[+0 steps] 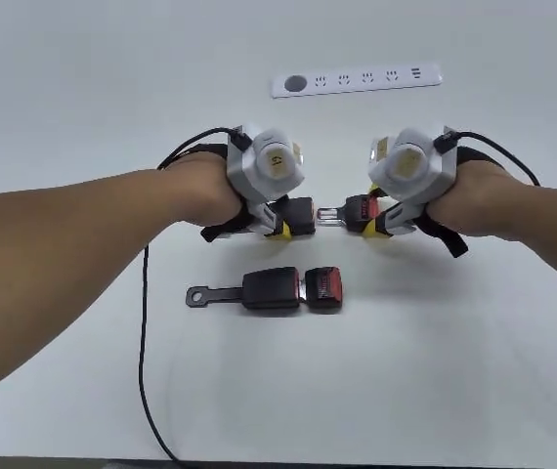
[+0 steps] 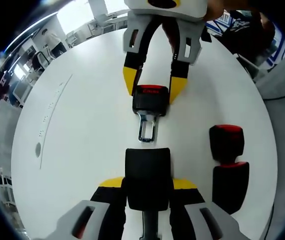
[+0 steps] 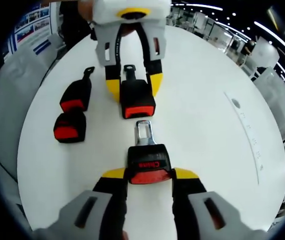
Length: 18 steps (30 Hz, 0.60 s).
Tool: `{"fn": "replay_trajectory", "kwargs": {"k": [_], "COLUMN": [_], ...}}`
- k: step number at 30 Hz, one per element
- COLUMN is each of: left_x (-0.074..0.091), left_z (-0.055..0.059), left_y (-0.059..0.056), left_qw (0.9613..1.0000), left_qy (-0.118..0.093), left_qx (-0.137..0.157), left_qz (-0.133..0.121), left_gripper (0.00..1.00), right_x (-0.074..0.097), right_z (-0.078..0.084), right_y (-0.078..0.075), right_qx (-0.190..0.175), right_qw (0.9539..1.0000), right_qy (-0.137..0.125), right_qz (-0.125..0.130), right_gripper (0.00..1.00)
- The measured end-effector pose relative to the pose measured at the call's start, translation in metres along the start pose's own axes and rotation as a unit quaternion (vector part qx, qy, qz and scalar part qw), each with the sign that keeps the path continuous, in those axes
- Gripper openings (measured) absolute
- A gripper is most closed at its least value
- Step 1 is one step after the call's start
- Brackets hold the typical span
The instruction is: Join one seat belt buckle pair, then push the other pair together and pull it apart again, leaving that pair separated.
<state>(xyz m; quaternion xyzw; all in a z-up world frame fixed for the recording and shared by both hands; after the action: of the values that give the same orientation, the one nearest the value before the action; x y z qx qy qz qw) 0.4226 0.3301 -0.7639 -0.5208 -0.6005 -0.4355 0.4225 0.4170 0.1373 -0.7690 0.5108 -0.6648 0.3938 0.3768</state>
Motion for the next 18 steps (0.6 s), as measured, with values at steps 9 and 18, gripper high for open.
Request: {"fn": "replay_trajectory", "kwargs": {"k": [9, 18], "left_x": [0.0, 0.0], "left_z": [0.001, -0.005], "left_y": [-0.001, -0.004], "left_qw": [1.0, 0.9994], "left_qy": [-0.003, 0.019], "left_qx": [0.0, -0.025], "left_qz": [-0.003, -0.011], "left_gripper": [0.33, 0.33], "right_x": [0.022, 0.037], "right_z": [0.049, 0.086], "right_y": [-0.004, -0.006], "right_qx": [0.002, -0.034], "right_qw": [0.9994, 0.9982], "right_qy": [0.035, 0.048], "right_qz": [0.006, 0.005], "right_gripper": [0.35, 0.36]}}
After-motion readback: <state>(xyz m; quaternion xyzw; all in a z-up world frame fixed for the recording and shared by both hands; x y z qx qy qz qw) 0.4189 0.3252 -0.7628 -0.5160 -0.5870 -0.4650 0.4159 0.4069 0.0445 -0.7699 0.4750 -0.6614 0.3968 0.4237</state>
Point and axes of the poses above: the centre of the closed fingertips' face, and the gripper's own axes: x roughly backward along the fingers, y roughly to its left, z roughly out of its underside, the point moved 10 cm from there along x, roughly backward along the fingers, and after that the axes turned 6 degrees about y, right-handed, at the moved point
